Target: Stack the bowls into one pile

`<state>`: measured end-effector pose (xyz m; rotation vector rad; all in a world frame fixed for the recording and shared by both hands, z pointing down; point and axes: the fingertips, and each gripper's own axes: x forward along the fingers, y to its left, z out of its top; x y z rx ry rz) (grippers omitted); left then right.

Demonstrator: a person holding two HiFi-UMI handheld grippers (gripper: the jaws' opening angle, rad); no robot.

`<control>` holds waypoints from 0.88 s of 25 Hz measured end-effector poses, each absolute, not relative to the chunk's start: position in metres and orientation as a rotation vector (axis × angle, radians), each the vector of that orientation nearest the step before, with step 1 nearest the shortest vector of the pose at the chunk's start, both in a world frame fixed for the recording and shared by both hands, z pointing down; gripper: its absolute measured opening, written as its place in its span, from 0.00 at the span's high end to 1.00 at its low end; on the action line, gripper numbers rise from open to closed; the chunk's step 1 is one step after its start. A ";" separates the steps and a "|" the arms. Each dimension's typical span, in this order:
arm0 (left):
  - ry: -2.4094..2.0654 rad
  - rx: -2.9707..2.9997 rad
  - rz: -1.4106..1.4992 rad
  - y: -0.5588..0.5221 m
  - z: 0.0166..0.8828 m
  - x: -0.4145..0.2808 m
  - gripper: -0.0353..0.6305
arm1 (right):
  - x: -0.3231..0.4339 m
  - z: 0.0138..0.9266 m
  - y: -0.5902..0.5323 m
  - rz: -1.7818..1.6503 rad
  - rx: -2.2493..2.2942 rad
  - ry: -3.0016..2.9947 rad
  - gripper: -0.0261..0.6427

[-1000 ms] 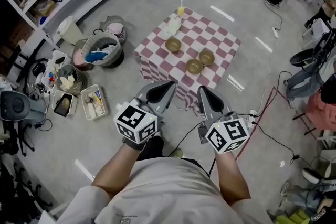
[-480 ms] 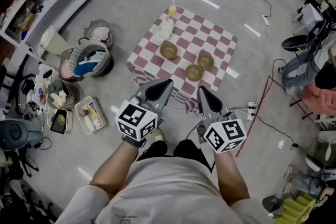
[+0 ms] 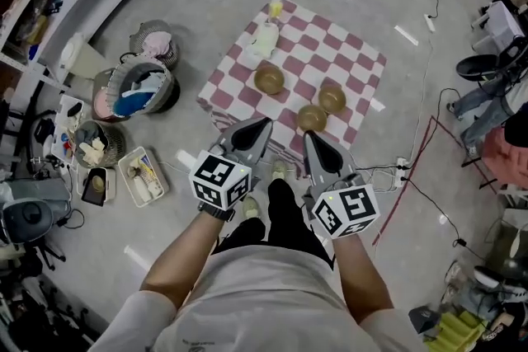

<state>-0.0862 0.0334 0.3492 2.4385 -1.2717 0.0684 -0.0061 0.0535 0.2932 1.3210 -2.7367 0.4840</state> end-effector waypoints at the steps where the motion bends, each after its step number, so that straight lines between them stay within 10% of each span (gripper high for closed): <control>1: -1.287 2.418 0.075 0.023 0.357 -0.088 0.94 | -0.009 0.298 0.043 0.488 1.303 -2.741 0.95; 22: -1.496 1.980 0.193 -0.133 0.543 -0.135 0.94 | -0.049 0.411 -0.124 0.429 0.958 -2.725 0.95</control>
